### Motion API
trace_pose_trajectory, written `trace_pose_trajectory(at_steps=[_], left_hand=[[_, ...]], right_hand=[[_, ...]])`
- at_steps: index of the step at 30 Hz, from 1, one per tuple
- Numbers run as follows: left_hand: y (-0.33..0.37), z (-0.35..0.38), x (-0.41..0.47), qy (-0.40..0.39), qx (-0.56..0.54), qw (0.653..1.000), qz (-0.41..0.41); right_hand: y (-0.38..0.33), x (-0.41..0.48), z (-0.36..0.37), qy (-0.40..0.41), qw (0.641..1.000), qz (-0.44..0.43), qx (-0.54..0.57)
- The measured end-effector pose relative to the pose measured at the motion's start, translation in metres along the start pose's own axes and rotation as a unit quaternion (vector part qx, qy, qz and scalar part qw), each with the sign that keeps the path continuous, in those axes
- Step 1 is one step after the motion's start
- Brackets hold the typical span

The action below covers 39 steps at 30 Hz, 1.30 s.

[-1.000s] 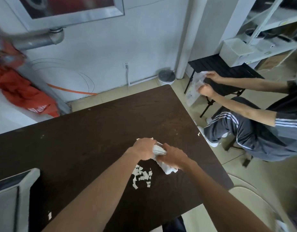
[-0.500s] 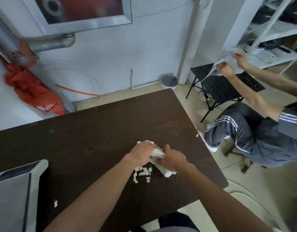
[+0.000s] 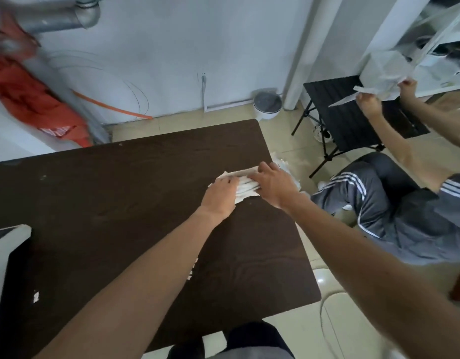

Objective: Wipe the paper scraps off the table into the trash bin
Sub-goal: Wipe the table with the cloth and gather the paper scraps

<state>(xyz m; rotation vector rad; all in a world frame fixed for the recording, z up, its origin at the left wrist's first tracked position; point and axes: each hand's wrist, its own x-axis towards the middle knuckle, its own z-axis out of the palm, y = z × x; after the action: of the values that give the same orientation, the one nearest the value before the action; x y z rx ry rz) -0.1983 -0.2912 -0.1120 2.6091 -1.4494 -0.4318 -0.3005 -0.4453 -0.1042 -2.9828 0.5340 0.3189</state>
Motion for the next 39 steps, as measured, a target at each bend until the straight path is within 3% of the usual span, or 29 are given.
trace_pose_trajectory(at_steps=[5,12,25,32,39], left_hand=[[0.016,0.011,0.001,-0.03,0.012,0.999,-0.008],[0.026,0.016,-0.022,-0.052,0.018,0.998,0.034],[0.06,0.034,-0.082,-0.095,0.015,0.984,0.151],[0.054,0.041,-0.131,-0.027,0.048,0.981,0.188],[0.008,0.037,-0.159,-0.017,0.119,0.968,0.22]], right_hand=[[0.013,-0.007,0.02,-0.051,0.995,0.041,0.076],[0.005,-0.056,0.045,-0.023,0.975,0.106,0.196],[-0.029,-0.173,0.07,-0.004,0.95,0.238,0.202],[-0.093,-0.217,0.087,0.032,0.941,0.311,0.132],[-0.183,-0.215,0.09,0.026,0.934,0.336,0.124]])
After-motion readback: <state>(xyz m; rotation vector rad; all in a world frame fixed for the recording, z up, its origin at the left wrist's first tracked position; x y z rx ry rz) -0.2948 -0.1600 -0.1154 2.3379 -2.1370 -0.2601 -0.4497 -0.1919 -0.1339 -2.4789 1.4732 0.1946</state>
